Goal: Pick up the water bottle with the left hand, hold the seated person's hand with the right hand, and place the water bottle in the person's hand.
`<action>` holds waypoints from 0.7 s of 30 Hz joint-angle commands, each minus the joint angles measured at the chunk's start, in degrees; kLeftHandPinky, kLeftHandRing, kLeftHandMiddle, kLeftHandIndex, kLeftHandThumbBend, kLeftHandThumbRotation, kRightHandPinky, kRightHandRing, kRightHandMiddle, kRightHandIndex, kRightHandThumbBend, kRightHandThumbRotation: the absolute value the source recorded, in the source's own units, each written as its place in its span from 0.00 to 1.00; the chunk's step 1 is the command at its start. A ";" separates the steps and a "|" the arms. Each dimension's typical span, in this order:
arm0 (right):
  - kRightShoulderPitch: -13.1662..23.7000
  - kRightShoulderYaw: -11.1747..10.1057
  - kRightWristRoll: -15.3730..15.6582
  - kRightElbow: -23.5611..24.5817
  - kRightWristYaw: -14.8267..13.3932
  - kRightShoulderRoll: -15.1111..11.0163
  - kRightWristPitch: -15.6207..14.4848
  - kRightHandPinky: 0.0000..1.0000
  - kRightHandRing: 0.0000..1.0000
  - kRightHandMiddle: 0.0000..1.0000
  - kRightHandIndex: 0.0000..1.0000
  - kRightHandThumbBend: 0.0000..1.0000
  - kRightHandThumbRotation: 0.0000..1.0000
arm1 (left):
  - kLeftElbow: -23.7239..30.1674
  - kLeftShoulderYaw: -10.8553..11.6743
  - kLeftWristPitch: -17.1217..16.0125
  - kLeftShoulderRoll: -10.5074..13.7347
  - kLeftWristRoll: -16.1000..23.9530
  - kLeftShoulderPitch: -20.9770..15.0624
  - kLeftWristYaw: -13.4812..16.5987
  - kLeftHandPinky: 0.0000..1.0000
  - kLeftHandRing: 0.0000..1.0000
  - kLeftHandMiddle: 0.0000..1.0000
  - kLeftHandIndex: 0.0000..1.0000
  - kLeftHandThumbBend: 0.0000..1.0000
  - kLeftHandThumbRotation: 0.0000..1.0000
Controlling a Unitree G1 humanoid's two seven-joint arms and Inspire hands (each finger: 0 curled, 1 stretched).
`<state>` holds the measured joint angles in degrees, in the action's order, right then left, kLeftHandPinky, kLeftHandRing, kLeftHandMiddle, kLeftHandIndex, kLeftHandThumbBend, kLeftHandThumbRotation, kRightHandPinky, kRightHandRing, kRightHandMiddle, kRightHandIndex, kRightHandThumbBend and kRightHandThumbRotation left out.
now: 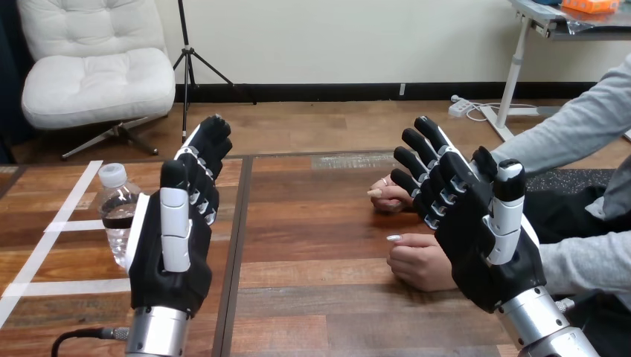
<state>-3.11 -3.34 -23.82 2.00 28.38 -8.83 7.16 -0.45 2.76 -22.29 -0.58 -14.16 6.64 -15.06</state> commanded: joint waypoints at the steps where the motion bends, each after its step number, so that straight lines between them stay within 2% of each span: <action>1: 1.95 -0.75 -0.48 1.21 0.33 0.59 1.56 1.00 1.00 1.00 1.00 1.00 1.00 | 3.11 -1.00 0.01 0.30 -0.54 -1.75 -0.86 1.00 0.95 0.92 0.89 0.75 0.97; 10: 1.92 -0.62 -0.32 1.21 0.54 0.51 1.62 1.00 1.00 1.00 1.00 1.00 1.00 | 4.99 -0.19 -0.25 1.08 1.77 -2.52 0.48 1.00 0.98 0.95 0.92 0.88 0.90; 15: 1.90 -0.51 -0.16 1.26 0.44 0.61 1.73 1.00 1.00 1.00 1.00 1.00 1.00 | 4.73 1.66 -3.10 1.87 4.64 -4.21 2.53 0.99 0.97 0.95 0.93 0.97 0.84; 17: 1.85 -0.44 -0.06 1.27 0.35 0.67 1.79 1.00 1.00 1.00 1.00 1.00 1.00 | 4.69 2.69 -3.91 2.05 5.91 -5.15 4.21 0.97 0.96 0.95 0.92 0.99 0.79; 21: 1.79 -0.40 0.04 1.23 0.28 0.72 1.88 1.00 1.00 1.00 1.00 1.00 1.00 | 4.24 4.05 -4.58 3.07 5.24 -6.79 4.74 0.97 0.97 0.95 0.93 1.00 0.75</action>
<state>-3.11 -3.28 -23.76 2.00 28.50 -8.80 7.34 1.38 4.30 -24.50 0.52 -8.90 5.59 -11.49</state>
